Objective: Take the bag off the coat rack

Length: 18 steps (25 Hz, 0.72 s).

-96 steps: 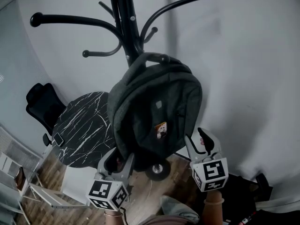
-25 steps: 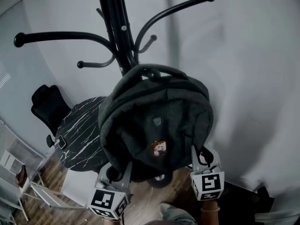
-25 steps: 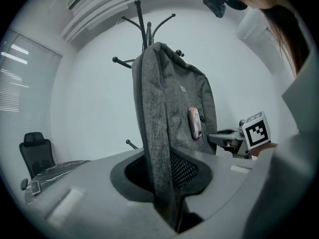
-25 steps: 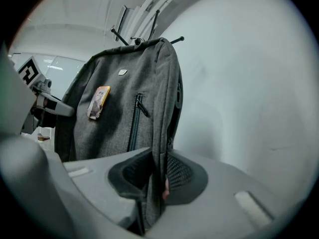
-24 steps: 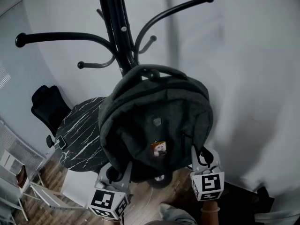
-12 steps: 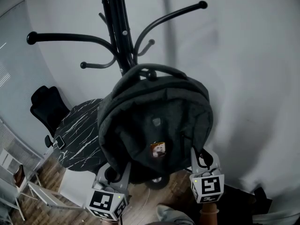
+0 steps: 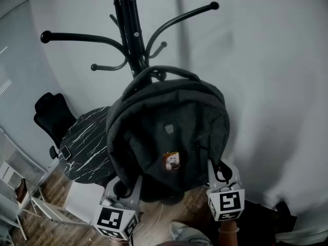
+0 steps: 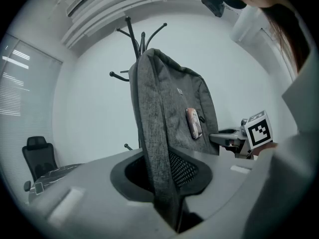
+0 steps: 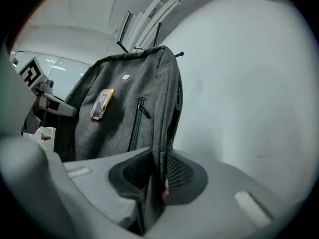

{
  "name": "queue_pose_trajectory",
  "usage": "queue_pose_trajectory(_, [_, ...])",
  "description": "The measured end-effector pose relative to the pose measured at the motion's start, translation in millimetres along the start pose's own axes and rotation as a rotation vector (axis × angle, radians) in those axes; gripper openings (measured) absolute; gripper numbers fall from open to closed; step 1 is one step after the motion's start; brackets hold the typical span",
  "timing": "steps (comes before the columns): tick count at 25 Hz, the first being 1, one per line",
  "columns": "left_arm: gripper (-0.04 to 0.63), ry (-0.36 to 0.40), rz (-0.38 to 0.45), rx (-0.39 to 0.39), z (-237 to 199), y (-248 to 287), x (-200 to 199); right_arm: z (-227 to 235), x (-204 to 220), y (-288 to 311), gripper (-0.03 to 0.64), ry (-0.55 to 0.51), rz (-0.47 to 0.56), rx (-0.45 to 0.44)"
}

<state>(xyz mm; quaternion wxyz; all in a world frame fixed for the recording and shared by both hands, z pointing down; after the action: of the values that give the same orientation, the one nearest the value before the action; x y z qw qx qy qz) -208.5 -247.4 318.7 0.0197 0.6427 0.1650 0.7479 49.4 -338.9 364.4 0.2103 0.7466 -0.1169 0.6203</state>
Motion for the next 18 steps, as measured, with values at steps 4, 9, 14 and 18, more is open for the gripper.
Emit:
queue_pose_trajectory(4, [0.087, -0.004, 0.007, -0.007, 2, -8, -3, -1, -3, -7, 0.063, 0.003, 0.010, -0.004])
queue_pose_trajectory(9, [0.087, -0.001, 0.014, -0.018, 2, -4, 1, 1, -2, 0, 0.063, -0.002, 0.023, -0.018])
queue_pose_trajectory(14, [0.087, -0.010, 0.011, -0.033, 4, -3, 0, 3, -1, 1, 0.063, -0.004, 0.020, -0.032])
queue_pose_trajectory(18, [0.087, -0.013, 0.008, -0.040, 5, -1, 1, 5, 0, 5, 0.063, -0.006, 0.018, -0.040])
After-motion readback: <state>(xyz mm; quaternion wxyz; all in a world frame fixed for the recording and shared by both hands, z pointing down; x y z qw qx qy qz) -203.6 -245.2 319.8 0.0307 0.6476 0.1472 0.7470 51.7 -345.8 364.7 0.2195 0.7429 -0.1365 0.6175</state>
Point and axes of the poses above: the fingertips, and each gripper's own axes: y forward along the fingers, z to its right, x out of its underside, the point moved 6 cm from there along -y, backward along the fingers, and after that the axes turned 9 degrees about -z, right-handed, at the moved point
